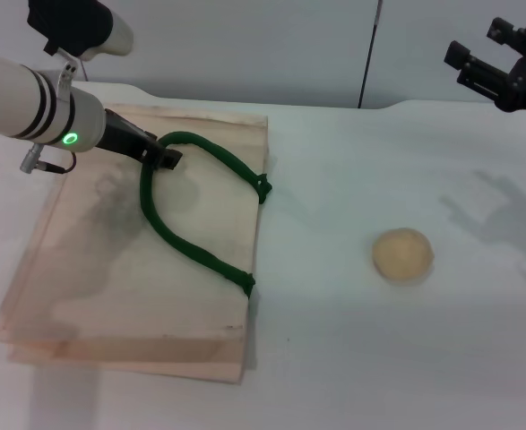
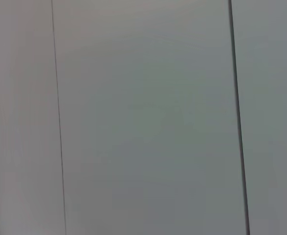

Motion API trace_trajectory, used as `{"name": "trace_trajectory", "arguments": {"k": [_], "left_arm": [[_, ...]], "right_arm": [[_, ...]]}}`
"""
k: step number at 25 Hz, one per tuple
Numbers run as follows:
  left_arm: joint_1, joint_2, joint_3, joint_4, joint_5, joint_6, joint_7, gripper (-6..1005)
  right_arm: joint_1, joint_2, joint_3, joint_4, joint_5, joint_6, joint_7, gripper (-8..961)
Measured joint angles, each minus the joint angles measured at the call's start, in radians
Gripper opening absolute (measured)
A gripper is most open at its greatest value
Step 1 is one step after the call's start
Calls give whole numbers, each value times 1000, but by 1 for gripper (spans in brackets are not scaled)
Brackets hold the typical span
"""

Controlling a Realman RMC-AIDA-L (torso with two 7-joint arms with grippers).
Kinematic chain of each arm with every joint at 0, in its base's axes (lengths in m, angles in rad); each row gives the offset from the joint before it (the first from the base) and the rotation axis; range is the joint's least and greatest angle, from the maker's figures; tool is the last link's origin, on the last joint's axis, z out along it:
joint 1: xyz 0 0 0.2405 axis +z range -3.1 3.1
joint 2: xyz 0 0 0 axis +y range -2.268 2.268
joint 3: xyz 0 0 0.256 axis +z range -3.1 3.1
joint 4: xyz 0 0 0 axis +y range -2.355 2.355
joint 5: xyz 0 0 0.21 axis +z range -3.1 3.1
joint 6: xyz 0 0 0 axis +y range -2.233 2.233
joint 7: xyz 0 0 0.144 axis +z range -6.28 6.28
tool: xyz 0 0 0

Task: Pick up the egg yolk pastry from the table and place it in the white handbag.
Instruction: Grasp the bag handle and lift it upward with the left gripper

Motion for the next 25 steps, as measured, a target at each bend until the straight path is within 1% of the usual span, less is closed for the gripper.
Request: {"name": "trace_trajectory", "arguments": {"k": [8,14,25], "left_arm": [[-10,1,0,-39,5,22,-2,494],[-12,1,1,-42,18,27,6,491],[-3,-1,3,-28,6,34,54,109]], "right_arm": [[0,0,0,0,0,9,0,815],[-1,0,0,0,0,12,0,815],[-6,-2,-8,0,-1,4,-6,815]]}}
